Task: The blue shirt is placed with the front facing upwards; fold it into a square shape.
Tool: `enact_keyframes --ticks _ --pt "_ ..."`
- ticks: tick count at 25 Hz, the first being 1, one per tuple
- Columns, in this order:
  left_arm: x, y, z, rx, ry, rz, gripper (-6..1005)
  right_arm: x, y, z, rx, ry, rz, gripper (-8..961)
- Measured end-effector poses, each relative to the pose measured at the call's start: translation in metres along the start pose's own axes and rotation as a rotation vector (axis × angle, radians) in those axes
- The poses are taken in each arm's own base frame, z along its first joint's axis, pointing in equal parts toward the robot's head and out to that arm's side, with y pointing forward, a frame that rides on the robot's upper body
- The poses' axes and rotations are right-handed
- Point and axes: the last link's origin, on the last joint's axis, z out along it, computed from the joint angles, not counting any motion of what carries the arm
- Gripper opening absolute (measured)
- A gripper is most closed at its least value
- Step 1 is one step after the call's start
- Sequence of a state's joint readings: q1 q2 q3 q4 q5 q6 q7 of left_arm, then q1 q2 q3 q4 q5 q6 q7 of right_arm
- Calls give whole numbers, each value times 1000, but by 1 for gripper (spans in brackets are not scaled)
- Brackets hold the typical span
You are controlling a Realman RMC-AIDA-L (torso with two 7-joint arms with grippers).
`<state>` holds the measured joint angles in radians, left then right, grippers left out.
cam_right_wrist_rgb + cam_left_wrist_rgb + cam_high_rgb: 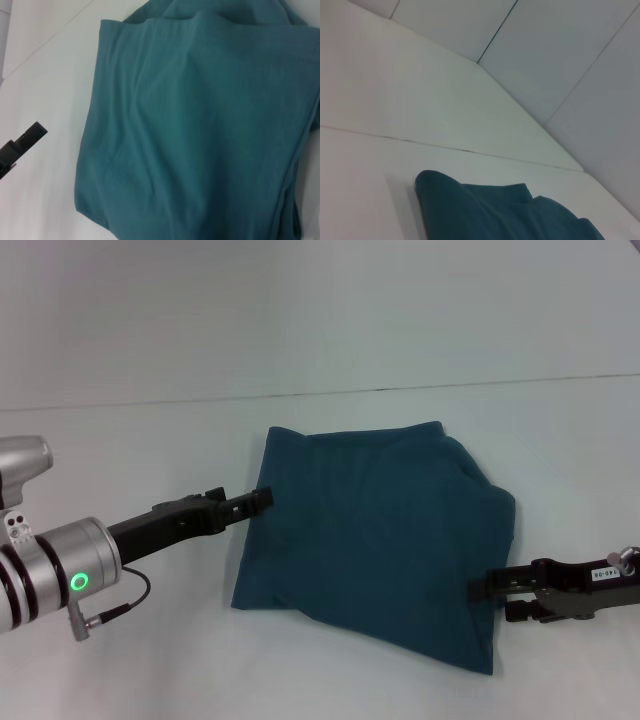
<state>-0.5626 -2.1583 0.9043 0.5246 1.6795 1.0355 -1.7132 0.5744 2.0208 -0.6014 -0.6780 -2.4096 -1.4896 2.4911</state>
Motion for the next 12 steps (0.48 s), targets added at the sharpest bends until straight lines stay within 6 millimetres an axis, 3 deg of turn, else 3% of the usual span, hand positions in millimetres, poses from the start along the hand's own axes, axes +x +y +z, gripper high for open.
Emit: enact_keyframes --ticks 12 --pt "1 0 0 1 5 6 920 1 1 6 6 2 -2 885"
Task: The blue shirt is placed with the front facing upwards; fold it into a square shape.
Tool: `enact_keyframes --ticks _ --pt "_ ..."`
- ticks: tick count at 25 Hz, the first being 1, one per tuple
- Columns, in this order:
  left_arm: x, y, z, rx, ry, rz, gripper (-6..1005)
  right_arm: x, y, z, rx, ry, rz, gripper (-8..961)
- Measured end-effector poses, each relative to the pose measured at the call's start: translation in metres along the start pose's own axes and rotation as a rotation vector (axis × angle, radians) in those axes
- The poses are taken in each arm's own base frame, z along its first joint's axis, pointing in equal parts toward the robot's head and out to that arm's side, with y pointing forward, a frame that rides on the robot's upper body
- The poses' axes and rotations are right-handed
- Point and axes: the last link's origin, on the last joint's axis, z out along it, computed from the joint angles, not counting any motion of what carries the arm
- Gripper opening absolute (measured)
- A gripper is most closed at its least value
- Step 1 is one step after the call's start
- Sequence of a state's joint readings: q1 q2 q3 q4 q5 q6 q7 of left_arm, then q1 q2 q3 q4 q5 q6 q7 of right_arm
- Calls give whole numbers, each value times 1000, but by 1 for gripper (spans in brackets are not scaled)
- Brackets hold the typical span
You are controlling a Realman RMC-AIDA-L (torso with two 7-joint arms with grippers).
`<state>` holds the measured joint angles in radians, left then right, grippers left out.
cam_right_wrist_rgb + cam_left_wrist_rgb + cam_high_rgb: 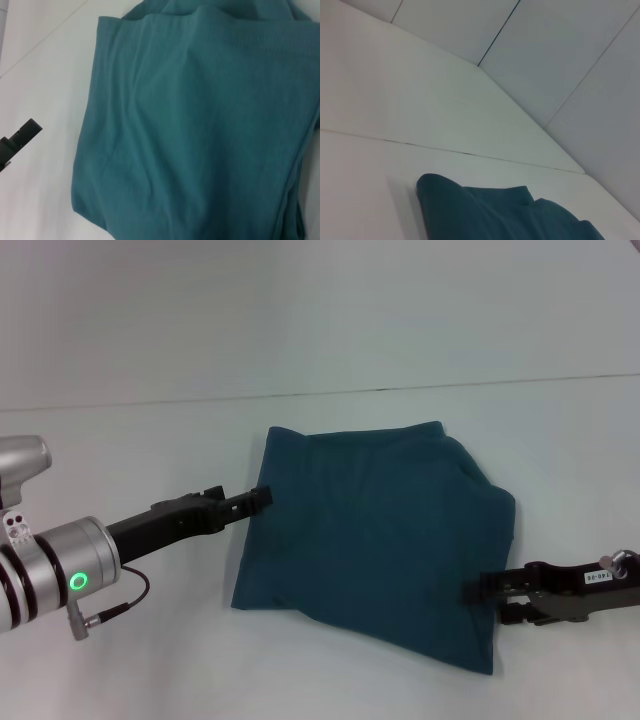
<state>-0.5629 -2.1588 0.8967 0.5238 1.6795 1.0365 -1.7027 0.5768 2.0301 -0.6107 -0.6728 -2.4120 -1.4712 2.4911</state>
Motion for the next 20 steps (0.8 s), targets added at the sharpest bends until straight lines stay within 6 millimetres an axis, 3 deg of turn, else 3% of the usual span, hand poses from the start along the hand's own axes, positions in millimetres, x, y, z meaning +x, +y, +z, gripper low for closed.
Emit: enact_keyframes --ticks 20 --pt "0 -1 -1 2 0 -2 919 1 4 8 -5 12 -8 884"
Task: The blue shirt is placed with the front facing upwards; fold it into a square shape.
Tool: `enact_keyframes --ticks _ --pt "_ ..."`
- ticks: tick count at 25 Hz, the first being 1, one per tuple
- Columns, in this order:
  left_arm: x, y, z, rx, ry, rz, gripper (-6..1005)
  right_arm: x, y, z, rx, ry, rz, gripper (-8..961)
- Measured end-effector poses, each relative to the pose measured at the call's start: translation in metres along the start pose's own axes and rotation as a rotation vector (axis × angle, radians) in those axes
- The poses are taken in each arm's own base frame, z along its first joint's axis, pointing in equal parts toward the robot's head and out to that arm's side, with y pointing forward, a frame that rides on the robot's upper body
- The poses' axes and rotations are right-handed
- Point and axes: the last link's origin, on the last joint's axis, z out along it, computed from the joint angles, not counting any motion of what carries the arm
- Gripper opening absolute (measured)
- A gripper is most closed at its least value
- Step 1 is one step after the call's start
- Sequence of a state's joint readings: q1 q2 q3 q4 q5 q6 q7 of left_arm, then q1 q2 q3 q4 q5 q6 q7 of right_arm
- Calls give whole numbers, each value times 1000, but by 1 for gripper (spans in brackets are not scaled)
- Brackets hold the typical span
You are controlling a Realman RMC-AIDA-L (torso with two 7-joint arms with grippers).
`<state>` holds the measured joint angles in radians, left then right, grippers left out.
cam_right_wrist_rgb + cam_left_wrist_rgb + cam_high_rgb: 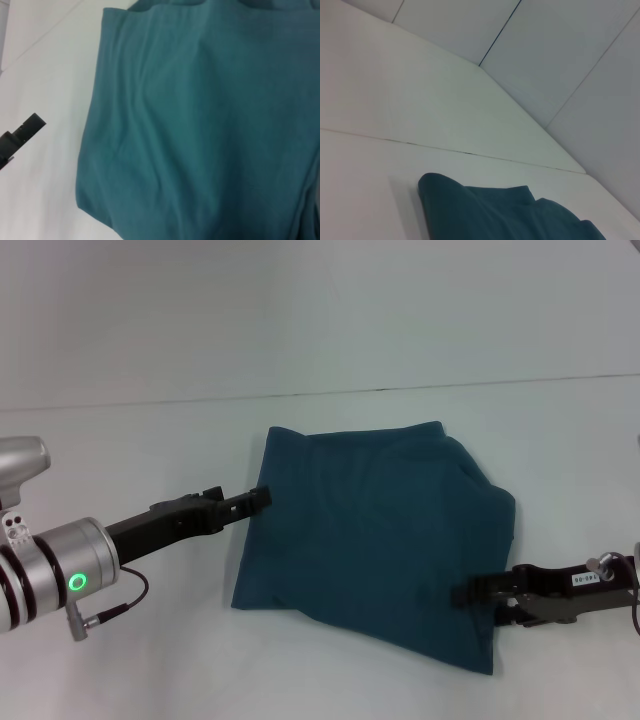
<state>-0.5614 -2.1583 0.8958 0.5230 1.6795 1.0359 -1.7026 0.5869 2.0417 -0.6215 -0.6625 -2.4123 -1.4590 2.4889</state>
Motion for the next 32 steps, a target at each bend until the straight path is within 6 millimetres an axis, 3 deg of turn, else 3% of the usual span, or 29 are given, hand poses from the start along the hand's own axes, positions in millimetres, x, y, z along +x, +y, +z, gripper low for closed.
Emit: enact_keyframes --ticks 17,32 --pt "-1 0 0 2 -1 1 918 -10 17 -3 -86 -31 -34 884" --pt "-2 -1 -1 4 -1 -2 917 5 -4 -9 -38 -25 8 885"
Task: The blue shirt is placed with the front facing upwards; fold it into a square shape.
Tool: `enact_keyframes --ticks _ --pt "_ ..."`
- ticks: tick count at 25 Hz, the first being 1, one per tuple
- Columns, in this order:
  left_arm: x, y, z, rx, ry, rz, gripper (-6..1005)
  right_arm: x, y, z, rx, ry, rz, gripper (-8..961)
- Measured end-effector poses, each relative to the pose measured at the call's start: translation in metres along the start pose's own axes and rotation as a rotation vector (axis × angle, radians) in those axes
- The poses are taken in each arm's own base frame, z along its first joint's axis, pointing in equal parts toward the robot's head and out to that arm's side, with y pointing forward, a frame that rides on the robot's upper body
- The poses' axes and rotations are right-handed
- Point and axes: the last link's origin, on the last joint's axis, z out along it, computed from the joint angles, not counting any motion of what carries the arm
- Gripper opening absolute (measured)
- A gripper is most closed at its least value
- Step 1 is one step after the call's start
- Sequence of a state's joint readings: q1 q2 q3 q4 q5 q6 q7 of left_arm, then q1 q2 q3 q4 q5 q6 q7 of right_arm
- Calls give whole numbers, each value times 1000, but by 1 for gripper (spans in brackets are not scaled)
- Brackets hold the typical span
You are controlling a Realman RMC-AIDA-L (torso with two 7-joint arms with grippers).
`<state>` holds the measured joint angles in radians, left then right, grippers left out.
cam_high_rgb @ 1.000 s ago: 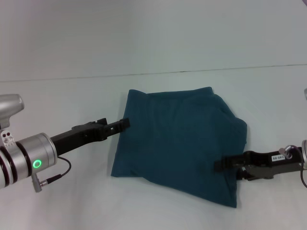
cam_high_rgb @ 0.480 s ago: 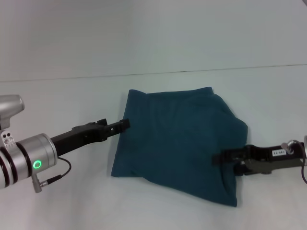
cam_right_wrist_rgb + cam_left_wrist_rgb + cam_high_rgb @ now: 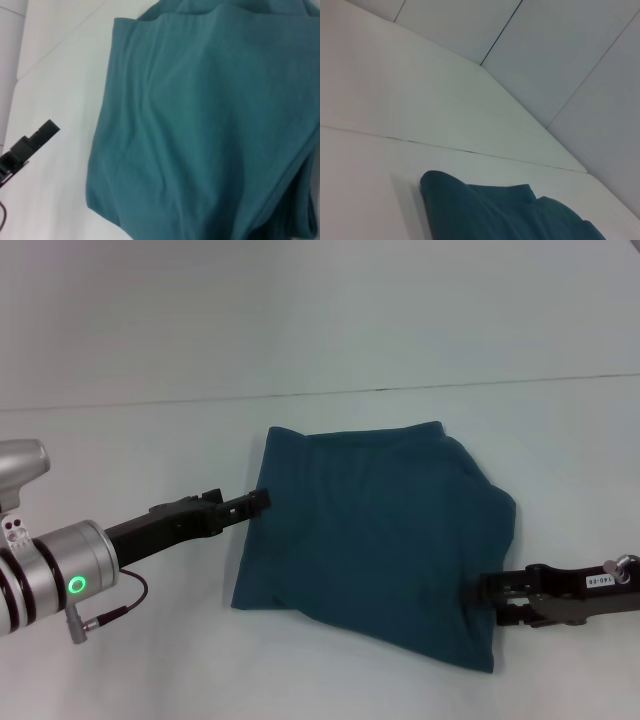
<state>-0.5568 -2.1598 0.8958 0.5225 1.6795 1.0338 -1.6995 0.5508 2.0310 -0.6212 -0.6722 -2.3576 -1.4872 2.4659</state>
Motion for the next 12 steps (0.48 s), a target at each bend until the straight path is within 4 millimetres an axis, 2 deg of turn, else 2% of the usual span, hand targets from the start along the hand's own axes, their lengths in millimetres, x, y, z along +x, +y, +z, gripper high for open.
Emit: enact_keyframes --ticks 12 --pt "0 0 0 1 0 -1 916 -3 -1 6 45 3 -24 885"
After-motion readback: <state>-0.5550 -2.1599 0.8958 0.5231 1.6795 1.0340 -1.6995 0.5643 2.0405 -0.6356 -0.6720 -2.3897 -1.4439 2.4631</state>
